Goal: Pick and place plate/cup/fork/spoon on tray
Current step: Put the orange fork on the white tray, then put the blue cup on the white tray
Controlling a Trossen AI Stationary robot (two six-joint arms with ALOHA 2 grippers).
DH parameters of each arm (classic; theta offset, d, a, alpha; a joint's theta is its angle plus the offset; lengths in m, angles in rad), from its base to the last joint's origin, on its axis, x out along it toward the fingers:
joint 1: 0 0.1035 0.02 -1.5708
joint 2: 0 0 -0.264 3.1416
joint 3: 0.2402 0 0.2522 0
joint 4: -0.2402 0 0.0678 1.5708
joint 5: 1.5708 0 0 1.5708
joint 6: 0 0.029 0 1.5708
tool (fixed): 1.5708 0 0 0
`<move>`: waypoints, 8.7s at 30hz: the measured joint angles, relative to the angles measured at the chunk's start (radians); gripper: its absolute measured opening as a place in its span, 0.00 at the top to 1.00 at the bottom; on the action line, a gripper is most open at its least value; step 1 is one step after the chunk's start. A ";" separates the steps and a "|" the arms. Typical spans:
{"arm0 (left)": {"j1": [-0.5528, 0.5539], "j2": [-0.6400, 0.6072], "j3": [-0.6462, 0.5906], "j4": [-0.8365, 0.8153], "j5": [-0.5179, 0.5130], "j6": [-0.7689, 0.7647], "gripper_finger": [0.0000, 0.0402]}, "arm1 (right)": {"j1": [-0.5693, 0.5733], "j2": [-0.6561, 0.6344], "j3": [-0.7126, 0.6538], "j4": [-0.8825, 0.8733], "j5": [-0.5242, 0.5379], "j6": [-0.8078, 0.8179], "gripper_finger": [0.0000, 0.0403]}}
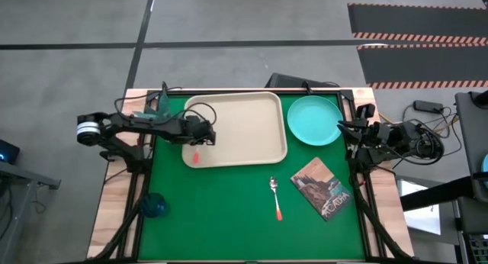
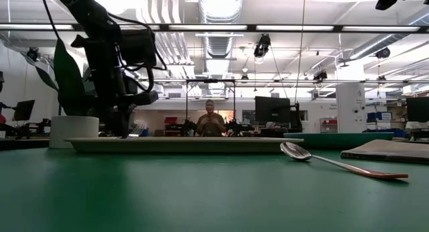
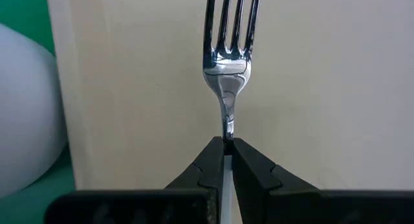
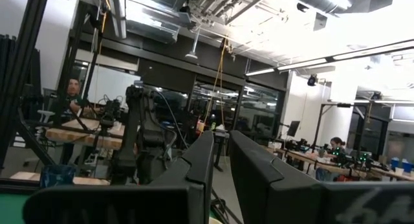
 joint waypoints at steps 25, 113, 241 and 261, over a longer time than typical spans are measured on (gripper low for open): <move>0.057 0.031 0.020 -0.013 0.008 -0.061 0.98 | 0.000 0.000 0.000 -0.002 0.000 0.002 0.89; 0.103 0.030 0.019 -0.038 0.000 -0.061 0.76 | 0.000 0.000 -0.002 -0.002 -0.002 0.003 0.89; -0.237 -0.224 -0.154 1.193 -0.308 0.880 0.74 | 0.000 0.054 -0.001 -0.083 0.051 0.047 0.89; -0.261 -0.165 -0.149 1.195 -0.225 0.825 0.74 | 0.000 0.054 -0.001 -0.083 0.051 0.048 0.89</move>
